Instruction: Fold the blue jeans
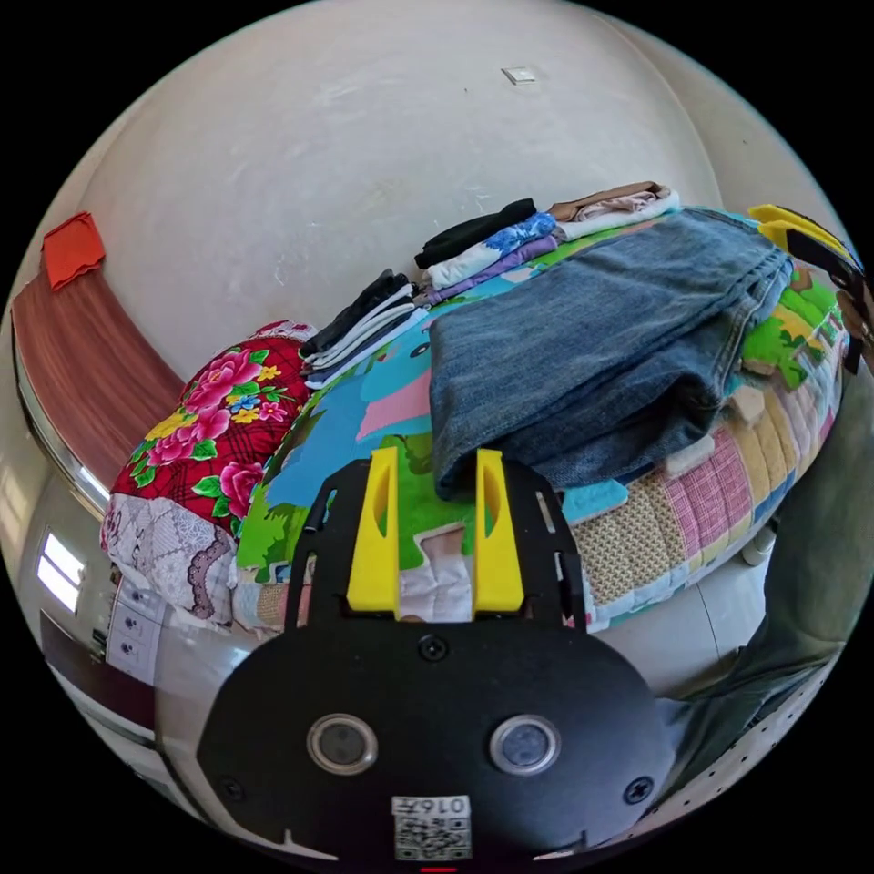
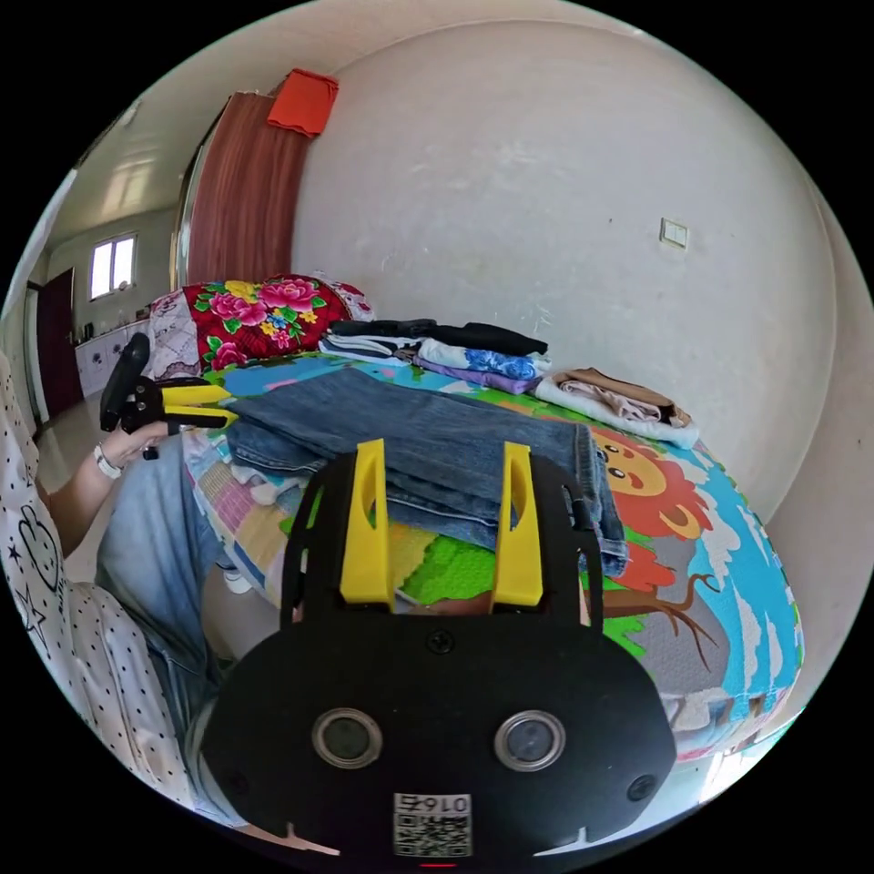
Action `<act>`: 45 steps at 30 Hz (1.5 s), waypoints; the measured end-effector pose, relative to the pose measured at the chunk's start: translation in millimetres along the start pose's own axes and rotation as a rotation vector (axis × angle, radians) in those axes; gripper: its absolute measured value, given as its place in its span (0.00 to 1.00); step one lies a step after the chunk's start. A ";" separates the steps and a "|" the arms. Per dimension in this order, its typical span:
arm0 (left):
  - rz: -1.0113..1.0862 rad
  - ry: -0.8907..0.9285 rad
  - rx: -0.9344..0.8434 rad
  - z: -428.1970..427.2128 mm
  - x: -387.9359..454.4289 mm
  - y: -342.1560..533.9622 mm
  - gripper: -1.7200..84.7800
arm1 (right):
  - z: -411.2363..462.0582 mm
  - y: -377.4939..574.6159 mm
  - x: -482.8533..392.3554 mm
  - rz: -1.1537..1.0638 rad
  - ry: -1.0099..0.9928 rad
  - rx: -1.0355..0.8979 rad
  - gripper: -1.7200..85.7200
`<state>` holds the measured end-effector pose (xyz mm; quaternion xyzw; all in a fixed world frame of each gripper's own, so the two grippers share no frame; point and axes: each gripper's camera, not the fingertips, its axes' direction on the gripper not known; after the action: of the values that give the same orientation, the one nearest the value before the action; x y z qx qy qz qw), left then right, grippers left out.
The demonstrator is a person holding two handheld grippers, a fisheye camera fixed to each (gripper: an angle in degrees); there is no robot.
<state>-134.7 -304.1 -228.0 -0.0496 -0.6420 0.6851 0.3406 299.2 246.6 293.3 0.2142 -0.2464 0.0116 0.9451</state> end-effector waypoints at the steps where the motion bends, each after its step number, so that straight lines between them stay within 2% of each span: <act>1: -0.010 -0.013 0.001 0.1 0.7 1.2 0.16 | 3.3 2.1 -21.0 0.000 -0.018 0.028 0.19; 5: -0.111 -0.078 0.040 -10.9 -2.2 16.7 0.16 | 17.3 5.2 -93.5 -0.040 -0.115 0.115 0.17; 9: -0.153 -0.048 0.049 -12.5 -8.0 33.3 0.14 | 41.4 5.3 -156.6 -0.129 -0.058 0.071 0.15; 13: -0.089 -0.041 0.079 -13.0 0.1 39.1 0.10 | 71.3 12.3 -221.3 -0.212 -0.107 0.052 0.15; 14: -0.021 -0.051 0.071 -11.2 7.7 37.3 0.08 | 80.8 13.7 -240.1 -0.238 -0.138 0.045 0.15; 16: -0.013 -0.105 0.058 -9.5 14.3 34.7 0.06 | 96.8 15.0 -272.2 -0.299 -0.152 0.029 0.15; 18: -0.024 -0.129 0.096 -18.7 12.1 35.9 0.02 | 113.2 16.8 -306.4 -0.367 -0.134 0.017 0.15; 21: -0.067 -0.037 0.103 -22.3 -11.4 37.5 0.01 | 142.9 23.8 -357.8 -0.465 -0.034 0.000 0.14; 23: -0.077 0.021 0.100 -18.5 -24.0 40.9 0.01 | 168.3 32.0 -384.5 -0.505 0.128 -0.032 0.09; 25: -0.075 0.067 0.097 -16.1 -33.1 46.4 0.02 | 183.0 38.4 -394.9 -0.556 0.164 -0.079 0.05; 29: -0.132 0.131 0.096 -9.3 -46.9 61.9 0.07 | 186.2 36.1 -377.9 -0.410 -0.011 -0.090 0.02; 32: -0.132 0.053 0.113 -14.1 -38.9 64.0 0.09 | 192.2 26.0 -369.2 -0.350 -0.047 -0.095 0.02; 38: -0.102 -0.046 0.044 1.1 -36.2 46.0 0.08 | 210.4 45.3 -386.8 -0.453 -0.007 -0.127 0.05; 40: -0.171 0.015 0.067 -2.5 -56.7 48.6 0.07 | 217.4 60.4 -392.3 -0.482 -0.012 -0.152 0.07; 42: -0.265 0.160 0.077 -0.6 -90.4 55.2 0.07 | 218.4 75.0 -396.4 -0.489 -0.034 -0.139 0.09; 45: -0.368 0.349 0.083 11.4 -130.7 66.3 0.07 | 209.7 95.5 -407.1 -0.490 -0.096 -0.010 0.07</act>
<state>-67.4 -379.4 -334.9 -0.0353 -0.5428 0.6184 0.5672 -167.2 281.2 304.8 0.2633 -0.2320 -0.2292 0.9079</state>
